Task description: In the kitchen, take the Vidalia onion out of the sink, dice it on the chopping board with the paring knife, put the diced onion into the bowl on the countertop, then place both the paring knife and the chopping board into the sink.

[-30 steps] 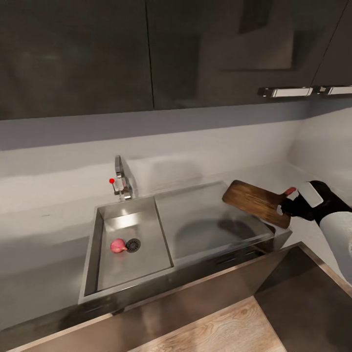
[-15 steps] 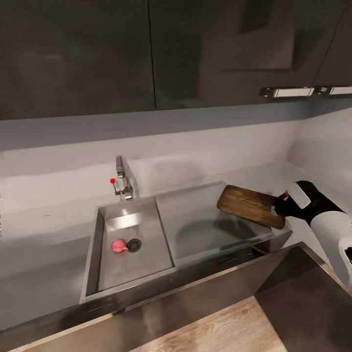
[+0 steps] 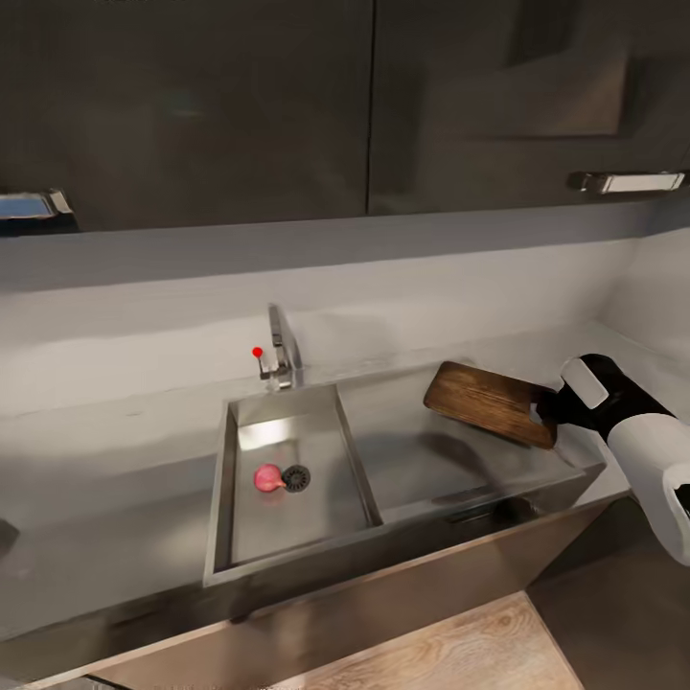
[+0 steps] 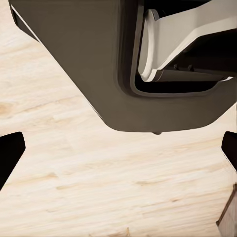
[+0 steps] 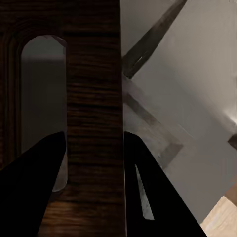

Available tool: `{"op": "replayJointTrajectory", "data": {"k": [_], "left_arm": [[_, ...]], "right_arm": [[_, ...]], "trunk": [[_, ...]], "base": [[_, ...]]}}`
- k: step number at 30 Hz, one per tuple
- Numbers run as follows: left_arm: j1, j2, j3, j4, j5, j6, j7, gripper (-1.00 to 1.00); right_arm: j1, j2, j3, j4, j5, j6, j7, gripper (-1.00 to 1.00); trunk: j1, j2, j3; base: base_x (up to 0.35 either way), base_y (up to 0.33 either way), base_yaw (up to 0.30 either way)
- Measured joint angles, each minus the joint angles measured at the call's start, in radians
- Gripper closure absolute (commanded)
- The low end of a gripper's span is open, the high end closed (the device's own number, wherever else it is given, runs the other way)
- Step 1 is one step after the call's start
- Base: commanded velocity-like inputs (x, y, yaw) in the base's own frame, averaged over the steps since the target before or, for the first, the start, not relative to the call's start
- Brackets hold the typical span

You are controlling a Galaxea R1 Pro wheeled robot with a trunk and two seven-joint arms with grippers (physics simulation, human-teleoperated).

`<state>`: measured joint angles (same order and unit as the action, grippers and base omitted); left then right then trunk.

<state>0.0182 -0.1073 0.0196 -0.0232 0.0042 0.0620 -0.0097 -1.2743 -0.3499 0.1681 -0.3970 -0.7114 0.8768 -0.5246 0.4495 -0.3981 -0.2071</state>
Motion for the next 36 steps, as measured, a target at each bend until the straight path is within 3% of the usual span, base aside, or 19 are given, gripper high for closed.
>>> {"op": "replayJointTrajectory", "data": {"k": [18, 36], "left_arm": [[0.0, 0.0, 0.0, 0.0, 0.0, 0.0, 0.0, -1.0], [0.0, 0.0, 0.0, 0.0, 0.0, 0.0, 0.0, -1.0]], "right_arm": [[0.0, 0.002, 0.0, 0.0, 0.001, 0.0, 0.0, 1.0], [0.0, 0.002, 0.0, 0.0, -0.001, 0.0, 0.0, 1.0]], "trunk": [[0.0, 0.0, 0.0], [0.001, 0.0, 0.0]], "base": [[-0.011, 0.002, 0.267], [-0.268, 0.176, 0.269]]}}
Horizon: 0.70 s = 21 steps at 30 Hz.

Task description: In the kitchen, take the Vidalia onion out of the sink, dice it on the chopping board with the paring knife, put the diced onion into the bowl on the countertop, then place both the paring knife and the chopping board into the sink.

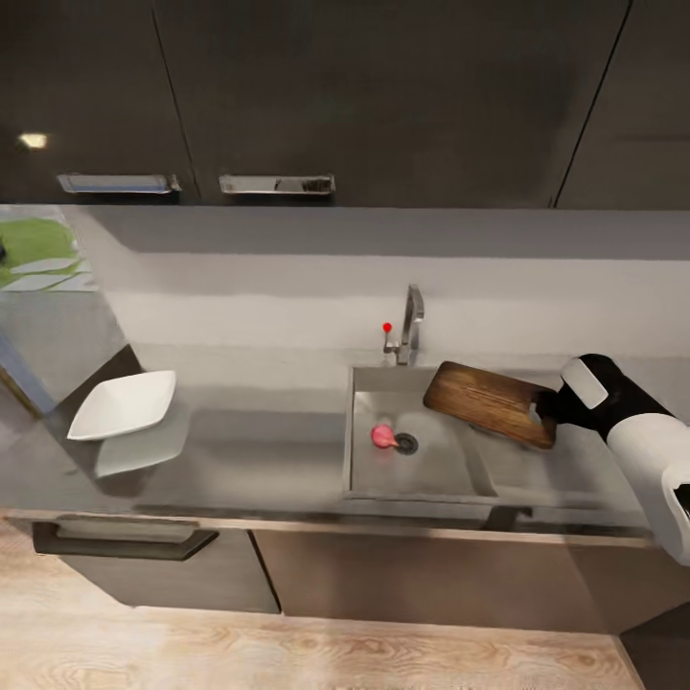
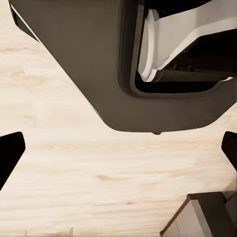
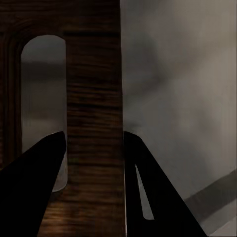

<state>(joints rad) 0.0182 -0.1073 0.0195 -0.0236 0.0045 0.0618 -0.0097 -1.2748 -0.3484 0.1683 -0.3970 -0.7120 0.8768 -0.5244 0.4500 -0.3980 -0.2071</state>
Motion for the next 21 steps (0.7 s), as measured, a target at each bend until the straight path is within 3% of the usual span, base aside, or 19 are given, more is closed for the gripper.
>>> {"op": "replayJointTrajectory", "data": {"k": [15, 21], "left_arm": [[0.0, 0.0, 0.0, 0.001, 0.0, 0.0, 0.0, -1.0], [0.0, 0.0, 0.0, 0.0, 0.0, 0.0, 0.0, -1.0]], "right_arm": [[0.0, 0.0, 0.0, 0.0, 0.001, 0.001, 0.0, 1.0], [0.001, 0.0, 0.0, 0.0, 0.001, 0.001, 0.0, 1.0]], "trunk": [[0.0, 0.0, 0.0], [0.0, 0.0, 0.0]], "base": [[-0.273, 0.215, 0.028], [-0.101, 0.271, 0.063]]}}
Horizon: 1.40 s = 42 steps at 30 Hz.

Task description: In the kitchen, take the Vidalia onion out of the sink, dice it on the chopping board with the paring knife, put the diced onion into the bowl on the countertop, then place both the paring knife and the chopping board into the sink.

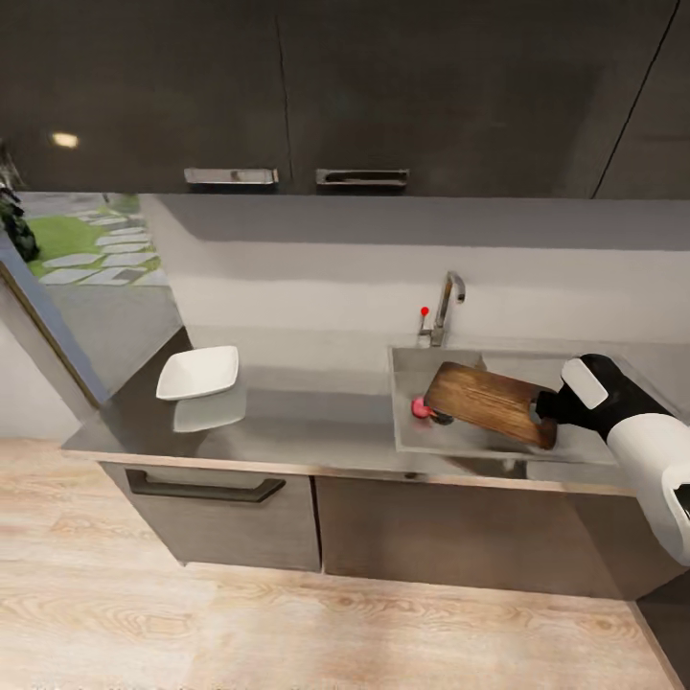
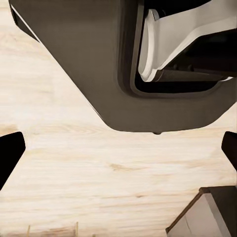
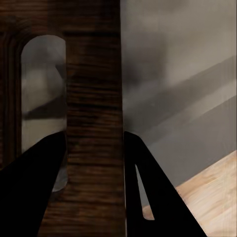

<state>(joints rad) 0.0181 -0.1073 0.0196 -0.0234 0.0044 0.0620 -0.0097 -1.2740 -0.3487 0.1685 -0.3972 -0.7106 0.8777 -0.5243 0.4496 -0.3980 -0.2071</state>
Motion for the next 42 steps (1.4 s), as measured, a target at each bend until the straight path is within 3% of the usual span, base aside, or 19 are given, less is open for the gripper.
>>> {"op": "replayJointTrajectory", "data": {"k": [12, 22, 31, 33, 34, 36, 42], "left_arm": [[0.0, 0.0, 0.0, 0.0, 0.0, 0.0, 0.0, -1.0], [0.0, 0.0, 0.0, 0.0, 0.0, 0.0, 0.0, -1.0], [0.0, 0.0, 0.0, 0.0, 0.0, 0.0, 0.0, -1.0], [0.0, 0.0, 0.0, 0.0, 0.0, 0.0, 0.0, -1.0], [0.0, 0.0, 0.0, 0.0, 0.0, 0.0, 0.0, -1.0], [0.0, 0.0, 0.0, 0.0, 0.0, 0.0, 0.0, -1.0], [0.0, 0.0, 0.0, 0.0, 0.0, 0.0, 0.0, -1.0]], "right_arm": [[-0.001, 0.002, 0.0, 0.0, -0.003, -0.001, 0.0, 1.0], [-0.001, 0.059, 0.015, 0.0, -0.002, 0.0, 0.001, 1.0], [-0.001, 0.075, 0.018, -0.028, -0.012, -0.004, 0.04, 1.0], [0.0, 0.077, 0.043, -0.03, -0.005, 0.002, 0.1, 1.0], [-0.001, 0.077, 0.052, -0.032, -0.021, -0.006, 0.113, 1.0], [-0.001, 0.077, 0.079, -0.032, 0.006, 0.003, 0.123, 1.0], [-0.001, 0.077, 0.106, -0.034, -0.003, -0.001, 0.133, 1.0]], "trunk": [[0.0, 0.0, 0.0], [0.0, 0.0, 0.0], [0.0, 0.0, 0.0], [0.0, 0.0, 0.0], [0.0, 0.0, 0.0], [0.0, 0.0, 0.0], [0.0, 0.0, 0.0]], "base": [[-0.006, 0.163, 0.23], [0.0, 0.002, 0.214], [0.0, 0.0, 0.155], [0.0, 0.0, 0.014], [0.0, 0.0, 0.009], [0.0, 0.0, 0.005], [0.0, 0.0, 0.001]]}}
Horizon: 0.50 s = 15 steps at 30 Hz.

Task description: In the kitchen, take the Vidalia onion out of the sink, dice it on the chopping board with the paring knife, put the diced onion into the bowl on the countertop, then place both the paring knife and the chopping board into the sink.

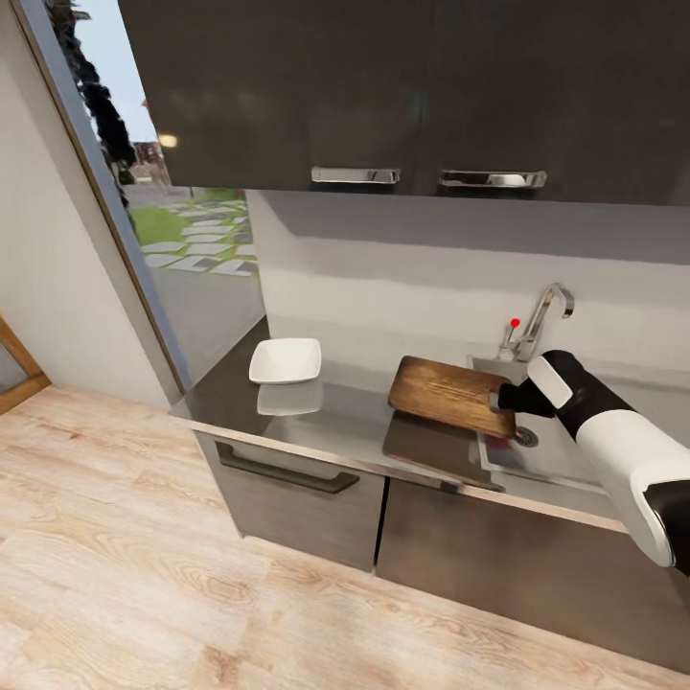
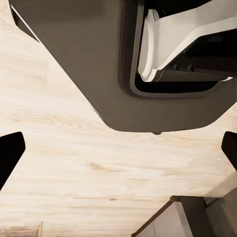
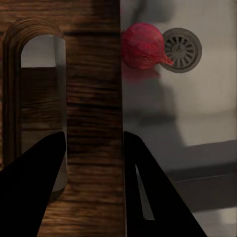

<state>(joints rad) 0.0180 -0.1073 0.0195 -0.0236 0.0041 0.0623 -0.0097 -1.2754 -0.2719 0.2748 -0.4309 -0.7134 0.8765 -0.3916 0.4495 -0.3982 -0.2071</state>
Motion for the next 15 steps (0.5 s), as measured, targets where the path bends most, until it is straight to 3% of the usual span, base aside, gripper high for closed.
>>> {"op": "replayJointTrajectory", "data": {"k": [15], "left_arm": [[0.0, 0.0, 0.0, 0.0, 0.0, 0.0, 0.0, -1.0]], "right_arm": [[0.0, 0.0, 0.005, 0.0, 0.001, 0.0, 0.002, 1.0]], "trunk": [[0.0, 0.0, 0.0]], "base": [[0.001, 0.001, 0.0]]}}
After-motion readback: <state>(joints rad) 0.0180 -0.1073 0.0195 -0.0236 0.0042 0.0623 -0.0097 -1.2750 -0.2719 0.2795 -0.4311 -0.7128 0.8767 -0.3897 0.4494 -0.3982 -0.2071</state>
